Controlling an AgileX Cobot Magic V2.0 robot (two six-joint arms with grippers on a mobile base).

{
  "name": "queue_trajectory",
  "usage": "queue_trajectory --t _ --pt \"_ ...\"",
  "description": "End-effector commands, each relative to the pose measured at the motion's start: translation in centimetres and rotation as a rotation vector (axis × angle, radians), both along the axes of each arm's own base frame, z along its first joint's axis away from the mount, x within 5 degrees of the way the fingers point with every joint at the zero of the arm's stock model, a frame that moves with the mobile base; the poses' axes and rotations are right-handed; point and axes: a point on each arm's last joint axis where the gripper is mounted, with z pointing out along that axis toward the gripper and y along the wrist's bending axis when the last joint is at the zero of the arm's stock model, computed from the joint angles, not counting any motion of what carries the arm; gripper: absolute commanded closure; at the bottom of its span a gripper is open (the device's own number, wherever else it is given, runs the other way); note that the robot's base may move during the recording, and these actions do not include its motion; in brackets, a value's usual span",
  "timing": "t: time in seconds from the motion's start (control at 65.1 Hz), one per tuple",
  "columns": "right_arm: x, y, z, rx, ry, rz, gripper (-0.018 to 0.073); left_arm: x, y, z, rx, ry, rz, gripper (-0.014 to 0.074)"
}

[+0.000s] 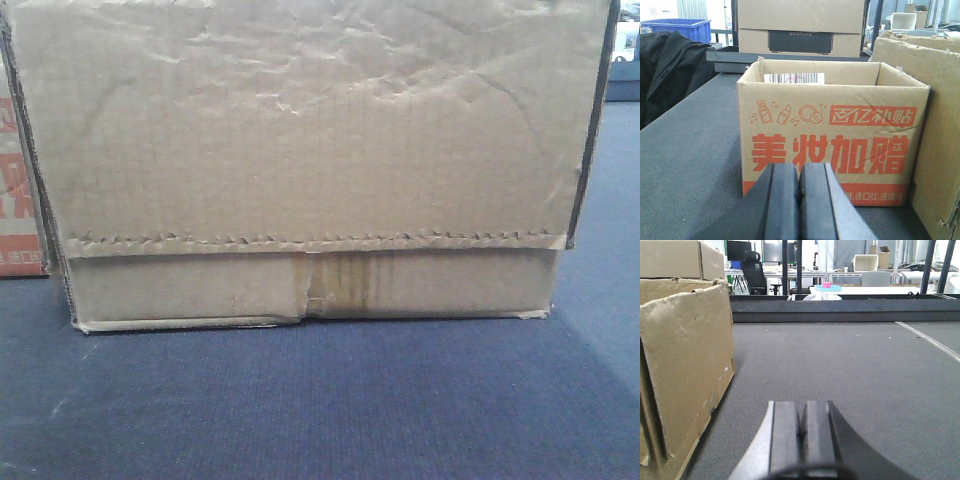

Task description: Stack two boxes on right shelf middle

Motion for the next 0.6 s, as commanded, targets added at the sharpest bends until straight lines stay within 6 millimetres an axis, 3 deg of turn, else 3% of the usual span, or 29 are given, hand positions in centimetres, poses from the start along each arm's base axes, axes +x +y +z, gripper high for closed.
queue_trajectory --t 0.0,0.584 --pt "-0.03 -0.04 0.16 -0.008 -0.020 -0.007 0.0713 -0.06 -0.04 0.26 -0.002 -0.024 -0.007 0.0707" --pt "-0.03 -0.04 0.16 -0.008 -0.020 -0.007 0.0713 -0.06 -0.04 0.26 -0.002 -0.024 -0.007 0.0707"
